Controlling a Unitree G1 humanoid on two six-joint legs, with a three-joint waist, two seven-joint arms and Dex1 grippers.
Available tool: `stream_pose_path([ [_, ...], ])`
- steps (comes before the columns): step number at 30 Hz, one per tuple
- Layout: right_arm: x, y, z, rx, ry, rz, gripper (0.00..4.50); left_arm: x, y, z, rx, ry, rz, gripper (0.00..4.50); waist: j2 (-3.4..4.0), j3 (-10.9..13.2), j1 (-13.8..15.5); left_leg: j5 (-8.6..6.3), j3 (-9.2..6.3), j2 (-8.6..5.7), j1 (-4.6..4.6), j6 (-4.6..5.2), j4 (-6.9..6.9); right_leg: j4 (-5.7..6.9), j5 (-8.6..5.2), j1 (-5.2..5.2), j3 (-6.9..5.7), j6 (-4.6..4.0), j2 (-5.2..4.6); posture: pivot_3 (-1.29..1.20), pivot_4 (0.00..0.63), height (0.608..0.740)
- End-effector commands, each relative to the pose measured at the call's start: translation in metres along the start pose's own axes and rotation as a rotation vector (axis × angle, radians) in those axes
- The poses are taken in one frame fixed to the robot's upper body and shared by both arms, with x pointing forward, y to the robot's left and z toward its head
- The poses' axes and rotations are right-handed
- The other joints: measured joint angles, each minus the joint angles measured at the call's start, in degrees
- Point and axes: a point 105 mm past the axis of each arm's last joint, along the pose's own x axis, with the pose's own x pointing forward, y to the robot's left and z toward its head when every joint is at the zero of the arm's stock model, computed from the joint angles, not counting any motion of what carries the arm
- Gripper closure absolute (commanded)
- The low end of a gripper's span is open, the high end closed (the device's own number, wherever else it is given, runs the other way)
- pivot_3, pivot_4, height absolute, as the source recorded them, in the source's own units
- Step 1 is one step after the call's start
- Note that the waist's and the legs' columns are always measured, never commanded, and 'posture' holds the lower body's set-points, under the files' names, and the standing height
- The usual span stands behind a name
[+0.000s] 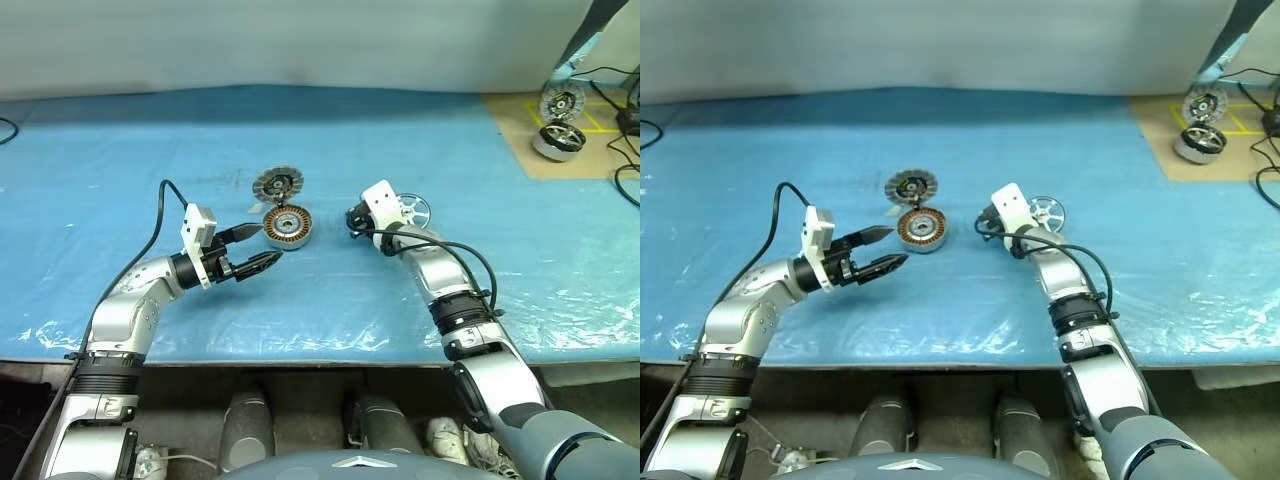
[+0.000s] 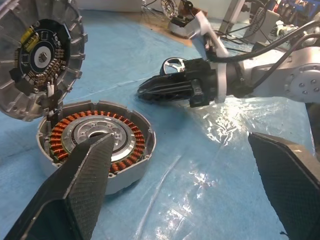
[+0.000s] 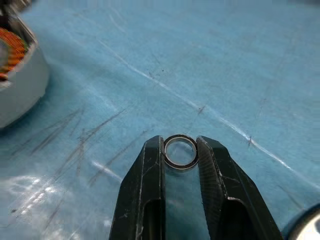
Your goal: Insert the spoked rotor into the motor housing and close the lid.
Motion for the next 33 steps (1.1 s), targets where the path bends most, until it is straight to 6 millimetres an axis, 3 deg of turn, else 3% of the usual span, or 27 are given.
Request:
stream_pose_path([
  [1,-0.007,0.029,0.043,0.011,-0.135,0.175,3.94,-0.001,0.001,0.009,0.03,-0.027,-0.002,0.0,0.0,0.0,-0.1,0.0,-0.01,0.01,0.02,0.0,-0.01,0.0,0.0,0.0,0.01,0.0,0.03,0.0,0.15,0.74],
  [5,-0.014,0.058,0.062,0.034,-0.174,0.35,3.94,-0.002,0.003,0.007,0.031,-0.026,0.009,0.0,0.0,0.0,0.1,0.0,-0.03,0.01,-0.01,0.0,-0.05,-0.12,0.0,0.02,-0.01,0.0,0.03,0.0,0.15,0.74],
  [9,-0.003,0.078,0.06,-0.053,-0.137,0.412,3.94,-0.005,0.008,0.003,0.046,-0.02,0.045,0.0,0.0,0.0,0.2,0.0,-0.07,0.0,-0.05,0.0,-0.05,-0.33,0.04,0.16,-0.1,0.06,-0.02,0.0,0.15,0.74],
  [21,0.03,0.086,0.065,-0.112,-0.118,0.408,3.94,-0.013,0.013,-0.011,0.037,-0.034,0.122,0.0,0.0,0.0,0.0,0.0,-0.08,0.01,-0.09,0.0,-0.04,-0.32,0.05,0.15,-0.14,0.05,-0.02,0.0,0.15,0.74],
  [33,0.04,0.086,0.053,-0.16,-0.061,0.398,3.94,-0.016,0.026,-0.017,0.137,-0.041,0.209,0.0,0.0,0.0,0.1,0.0,-0.17,0.03,-0.12,0.01,0.09,-0.18,0.05,0.18,-0.23,0.04,-0.03,0.0,0.15,0.74],
])
